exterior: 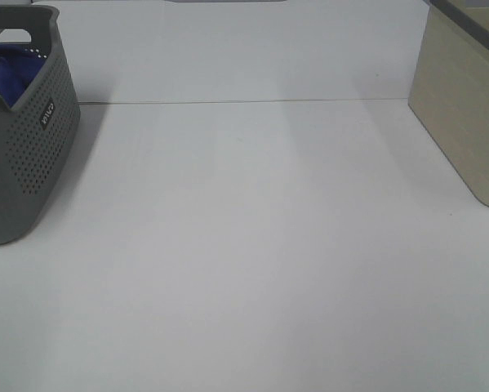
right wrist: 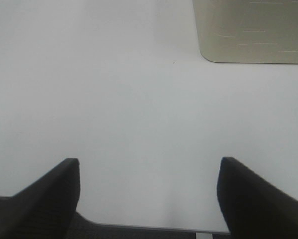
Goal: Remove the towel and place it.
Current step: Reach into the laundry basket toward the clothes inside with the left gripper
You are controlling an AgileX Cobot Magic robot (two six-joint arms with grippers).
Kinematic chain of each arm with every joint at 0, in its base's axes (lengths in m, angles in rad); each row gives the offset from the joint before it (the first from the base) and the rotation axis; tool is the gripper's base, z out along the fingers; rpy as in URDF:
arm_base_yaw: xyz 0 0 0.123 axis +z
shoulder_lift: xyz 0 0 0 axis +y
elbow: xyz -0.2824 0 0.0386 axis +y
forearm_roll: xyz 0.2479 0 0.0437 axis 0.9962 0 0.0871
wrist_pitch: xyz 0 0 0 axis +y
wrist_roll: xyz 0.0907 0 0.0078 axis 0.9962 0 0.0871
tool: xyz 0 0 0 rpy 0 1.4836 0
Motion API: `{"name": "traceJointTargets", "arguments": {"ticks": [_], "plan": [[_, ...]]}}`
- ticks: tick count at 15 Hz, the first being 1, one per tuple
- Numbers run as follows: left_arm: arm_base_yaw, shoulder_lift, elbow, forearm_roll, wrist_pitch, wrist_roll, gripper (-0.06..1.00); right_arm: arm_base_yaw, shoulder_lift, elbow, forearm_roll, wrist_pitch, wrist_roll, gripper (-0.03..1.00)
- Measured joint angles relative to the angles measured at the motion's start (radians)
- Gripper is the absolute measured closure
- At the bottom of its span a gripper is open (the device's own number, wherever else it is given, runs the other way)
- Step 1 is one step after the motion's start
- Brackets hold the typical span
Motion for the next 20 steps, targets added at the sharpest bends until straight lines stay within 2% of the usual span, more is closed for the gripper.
{"name": "traceJointTargets", "arguments": {"ticks": [9,12,15,17,18,20], "plan": [[0.000,0.000,0.000,0.000,0.000,0.009,-0.05,0.000,0.000,0.000,0.000,0.000,0.000,0.22],[0.000,0.189,-0.103,0.000,0.109,0.193,-0.05,0.000,0.000,0.000,0.000,0.000,0.000,0.22],[0.000,0.430,-0.256,0.000,0.135,0.324,-0.05,0.000,0.000,0.000,0.000,0.000,0.000,0.22],[0.000,0.610,-0.391,0.014,0.136,0.471,-0.05,0.000,0.000,0.000,0.000,0.000,0.000,0.22],[0.000,0.817,-0.530,0.055,0.137,0.594,-0.05,0.000,0.000,0.000,0.000,0.000,0.000,0.22],[0.000,1.020,-0.685,0.091,0.136,0.664,-0.05,0.000,0.000,0.000,0.000,0.000,0.000,0.22]]}}
